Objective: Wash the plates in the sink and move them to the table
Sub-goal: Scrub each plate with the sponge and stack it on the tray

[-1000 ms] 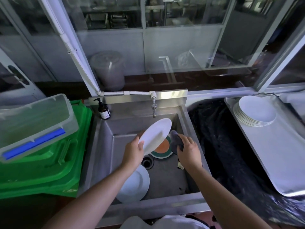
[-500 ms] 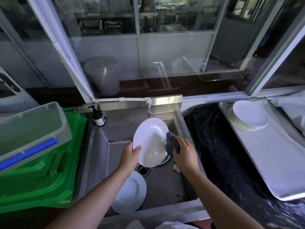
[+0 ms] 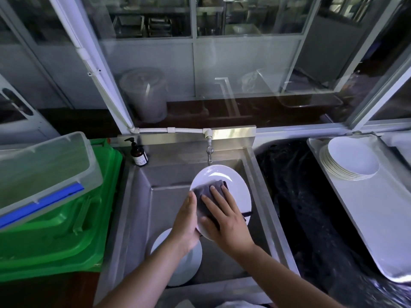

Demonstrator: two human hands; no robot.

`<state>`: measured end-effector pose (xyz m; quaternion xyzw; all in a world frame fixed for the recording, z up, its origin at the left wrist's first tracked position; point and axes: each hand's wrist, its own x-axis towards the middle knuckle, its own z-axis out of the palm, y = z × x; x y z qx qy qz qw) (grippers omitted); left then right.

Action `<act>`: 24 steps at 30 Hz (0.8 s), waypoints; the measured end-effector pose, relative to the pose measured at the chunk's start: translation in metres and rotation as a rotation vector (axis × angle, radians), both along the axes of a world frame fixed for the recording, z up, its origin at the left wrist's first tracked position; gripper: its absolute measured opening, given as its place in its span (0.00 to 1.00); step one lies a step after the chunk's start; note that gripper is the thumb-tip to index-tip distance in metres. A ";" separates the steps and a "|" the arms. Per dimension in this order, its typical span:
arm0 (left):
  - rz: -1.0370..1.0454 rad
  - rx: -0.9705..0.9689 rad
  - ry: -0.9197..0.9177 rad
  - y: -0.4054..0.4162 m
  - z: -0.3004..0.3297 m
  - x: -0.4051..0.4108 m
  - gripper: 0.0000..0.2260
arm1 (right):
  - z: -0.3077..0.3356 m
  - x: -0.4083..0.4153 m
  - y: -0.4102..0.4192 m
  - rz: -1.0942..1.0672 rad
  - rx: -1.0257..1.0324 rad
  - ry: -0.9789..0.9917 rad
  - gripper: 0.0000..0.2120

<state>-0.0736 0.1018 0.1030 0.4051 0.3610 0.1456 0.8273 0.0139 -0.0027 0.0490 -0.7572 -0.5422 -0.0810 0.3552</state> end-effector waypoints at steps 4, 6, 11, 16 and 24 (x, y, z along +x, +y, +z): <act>0.016 0.014 0.041 0.001 0.001 -0.001 0.26 | -0.001 0.012 0.016 0.064 0.022 -0.051 0.21; 0.025 -0.005 0.047 0.004 0.000 -0.001 0.26 | 0.008 0.032 0.029 -0.008 -0.014 -0.021 0.22; 0.007 0.016 0.063 -0.004 0.002 0.001 0.22 | 0.037 0.046 0.055 -0.343 -0.047 0.285 0.22; 0.098 -0.004 0.047 0.005 0.005 0.005 0.19 | 0.040 0.011 0.053 0.008 0.016 0.064 0.21; 0.052 -0.040 0.045 0.013 0.015 0.001 0.20 | 0.034 0.034 0.057 -0.269 0.033 0.166 0.22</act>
